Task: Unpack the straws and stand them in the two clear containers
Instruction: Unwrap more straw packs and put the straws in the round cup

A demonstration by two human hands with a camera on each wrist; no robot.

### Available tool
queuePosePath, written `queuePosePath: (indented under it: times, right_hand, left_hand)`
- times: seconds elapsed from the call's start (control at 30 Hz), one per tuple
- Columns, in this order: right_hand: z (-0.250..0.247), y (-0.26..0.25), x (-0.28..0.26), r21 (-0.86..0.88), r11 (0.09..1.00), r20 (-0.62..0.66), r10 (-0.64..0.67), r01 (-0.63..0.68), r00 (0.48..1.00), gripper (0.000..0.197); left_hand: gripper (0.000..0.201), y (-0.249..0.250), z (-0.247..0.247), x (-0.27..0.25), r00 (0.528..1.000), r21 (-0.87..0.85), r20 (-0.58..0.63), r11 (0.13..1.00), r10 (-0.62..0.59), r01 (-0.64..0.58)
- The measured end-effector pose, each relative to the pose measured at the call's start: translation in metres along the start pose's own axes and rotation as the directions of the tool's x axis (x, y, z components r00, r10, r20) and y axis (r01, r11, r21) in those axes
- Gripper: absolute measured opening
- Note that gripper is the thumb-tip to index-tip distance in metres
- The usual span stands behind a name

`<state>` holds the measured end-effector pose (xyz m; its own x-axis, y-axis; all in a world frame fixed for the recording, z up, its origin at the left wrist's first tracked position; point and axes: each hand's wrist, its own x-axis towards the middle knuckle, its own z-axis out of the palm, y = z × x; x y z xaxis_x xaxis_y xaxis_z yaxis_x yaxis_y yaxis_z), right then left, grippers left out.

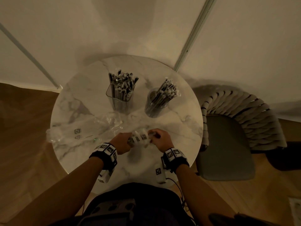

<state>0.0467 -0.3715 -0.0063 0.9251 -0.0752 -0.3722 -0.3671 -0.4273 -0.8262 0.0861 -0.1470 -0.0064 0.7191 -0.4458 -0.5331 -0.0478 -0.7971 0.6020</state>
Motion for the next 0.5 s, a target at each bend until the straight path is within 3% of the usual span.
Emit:
queuePosePath:
  times: [0.27, 0.4, 0.5]
  right_hand:
    - [-0.002, -0.008, 0.004, 0.081, 0.996, 0.041, -0.033, 0.029, 0.999, 0.026]
    - [-0.009, -0.004, 0.006, 0.111, 0.994, 0.05, -0.007, 0.001, 0.999, 0.021]
    - [-0.013, -0.01, 0.006, 0.205, 0.977, 0.098, 0.039, -0.058, 0.994, 0.03]
  left_hand:
    - [0.033, 0.001, -0.002, 0.001, 0.998, 0.065, 0.061, 0.998, -0.014, 0.01]
    - [0.029, 0.004, 0.002, 0.004, 0.998, 0.061, 0.048, 0.998, -0.03, 0.027]
    - [0.028, 0.006, 0.007, 0.007, 0.999, 0.066, 0.047, 0.998, -0.016, 0.013]
